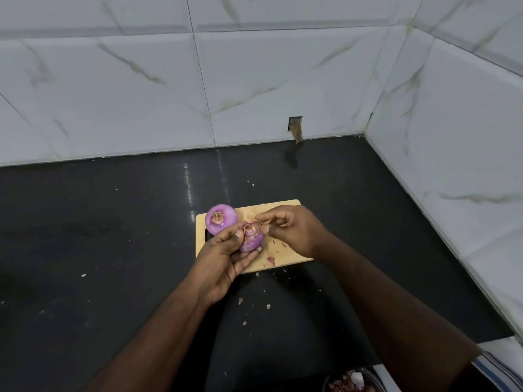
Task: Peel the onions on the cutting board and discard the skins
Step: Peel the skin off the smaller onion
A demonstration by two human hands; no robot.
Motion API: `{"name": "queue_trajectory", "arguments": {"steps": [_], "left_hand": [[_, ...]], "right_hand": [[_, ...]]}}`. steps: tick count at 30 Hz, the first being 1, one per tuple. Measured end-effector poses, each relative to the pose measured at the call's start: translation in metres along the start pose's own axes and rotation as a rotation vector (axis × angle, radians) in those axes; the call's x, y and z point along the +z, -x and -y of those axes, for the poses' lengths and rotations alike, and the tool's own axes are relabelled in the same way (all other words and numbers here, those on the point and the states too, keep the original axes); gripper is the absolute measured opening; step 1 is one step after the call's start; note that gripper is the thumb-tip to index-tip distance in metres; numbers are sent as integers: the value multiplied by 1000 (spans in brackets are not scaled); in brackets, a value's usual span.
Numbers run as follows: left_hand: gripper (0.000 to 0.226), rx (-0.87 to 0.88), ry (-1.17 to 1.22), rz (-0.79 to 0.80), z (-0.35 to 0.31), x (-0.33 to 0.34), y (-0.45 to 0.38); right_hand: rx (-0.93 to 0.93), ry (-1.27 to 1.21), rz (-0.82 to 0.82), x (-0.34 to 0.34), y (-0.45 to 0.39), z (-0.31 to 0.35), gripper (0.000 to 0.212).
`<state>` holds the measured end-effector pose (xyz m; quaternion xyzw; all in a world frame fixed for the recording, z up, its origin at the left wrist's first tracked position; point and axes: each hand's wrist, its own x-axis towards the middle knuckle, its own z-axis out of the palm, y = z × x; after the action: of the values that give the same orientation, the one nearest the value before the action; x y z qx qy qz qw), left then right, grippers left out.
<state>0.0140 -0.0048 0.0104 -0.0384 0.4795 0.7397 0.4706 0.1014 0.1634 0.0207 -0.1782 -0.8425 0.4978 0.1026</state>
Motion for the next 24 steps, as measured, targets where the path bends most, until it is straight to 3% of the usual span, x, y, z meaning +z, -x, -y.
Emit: {"name": "queue_trajectory", "arguments": {"steps": [5, 9, 12, 17, 20, 24], "left_hand": [[26, -3, 45, 5, -2, 4, 2], [26, -9, 133, -28, 1, 11, 3], [29, 12, 241, -54, -4, 10, 1], [32, -11, 171, -11, -2, 7, 5], [35, -36, 157, 26, 1, 6, 5], [34, -27, 99, 27, 0, 2, 2]], "right_hand": [[19, 10, -107, 6, 2, 3, 10], [-31, 78, -174, 11, 5, -1, 12], [54, 4, -152, 11, 11, -13, 16], [158, 17, -140, 6, 12, -27, 19], [119, 187, -87, -2, 7, -20, 18], [110, 173, -116, -6, 2, -14, 12]]}}
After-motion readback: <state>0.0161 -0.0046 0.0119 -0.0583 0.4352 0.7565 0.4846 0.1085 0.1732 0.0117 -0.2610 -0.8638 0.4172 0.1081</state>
